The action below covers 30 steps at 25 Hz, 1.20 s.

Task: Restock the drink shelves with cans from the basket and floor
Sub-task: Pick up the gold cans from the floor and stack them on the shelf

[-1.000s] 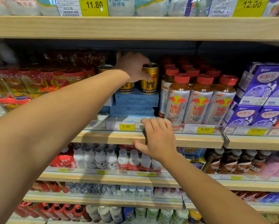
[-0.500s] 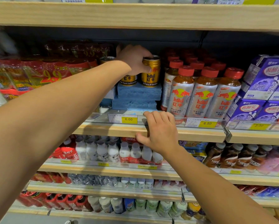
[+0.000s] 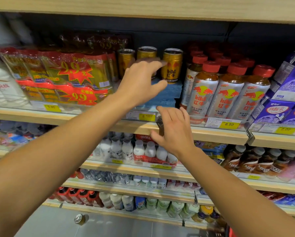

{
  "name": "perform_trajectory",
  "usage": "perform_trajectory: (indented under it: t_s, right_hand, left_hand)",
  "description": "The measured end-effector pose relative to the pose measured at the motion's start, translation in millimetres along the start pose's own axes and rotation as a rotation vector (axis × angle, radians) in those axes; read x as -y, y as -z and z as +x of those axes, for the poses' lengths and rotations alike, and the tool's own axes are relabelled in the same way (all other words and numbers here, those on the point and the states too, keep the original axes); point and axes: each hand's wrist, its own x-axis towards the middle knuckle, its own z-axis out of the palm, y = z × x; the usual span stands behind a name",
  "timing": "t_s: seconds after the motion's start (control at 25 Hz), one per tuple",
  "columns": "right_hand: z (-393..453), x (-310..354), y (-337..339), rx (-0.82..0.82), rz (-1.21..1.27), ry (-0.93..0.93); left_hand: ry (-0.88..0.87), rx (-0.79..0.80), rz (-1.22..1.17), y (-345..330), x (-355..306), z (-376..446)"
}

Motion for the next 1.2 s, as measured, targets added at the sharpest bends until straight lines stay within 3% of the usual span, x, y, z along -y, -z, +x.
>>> perform_trajectory:
  t_s: [0.12, 0.32, 0.68, 0.92, 1.2]
  right_hand:
    - [-6, 18, -2, 0.037, 0.039, 0.028]
    - [-23, 70, -13, 0.105, 0.045, 0.084]
    - [-73, 239, -78, 0.415, 0.087, 0.277]
    - [-125, 361, -131, 0.633, 0.172, 0.424]
    - [-141, 434, -213, 0.845, 0.23, 0.484]
  left_hand:
    - [0.039, -0.033, -0.138, 3, 9, -66]
    - [0.283, 0.008, -0.254, 16, 45, -182]
    - [0.661, 0.063, -0.103, 87, 129, -412]
    - [1.01, 0.159, -0.067, 129, 165, -561]
    - [1.25, 0.183, -0.035, 125, 229, -645]
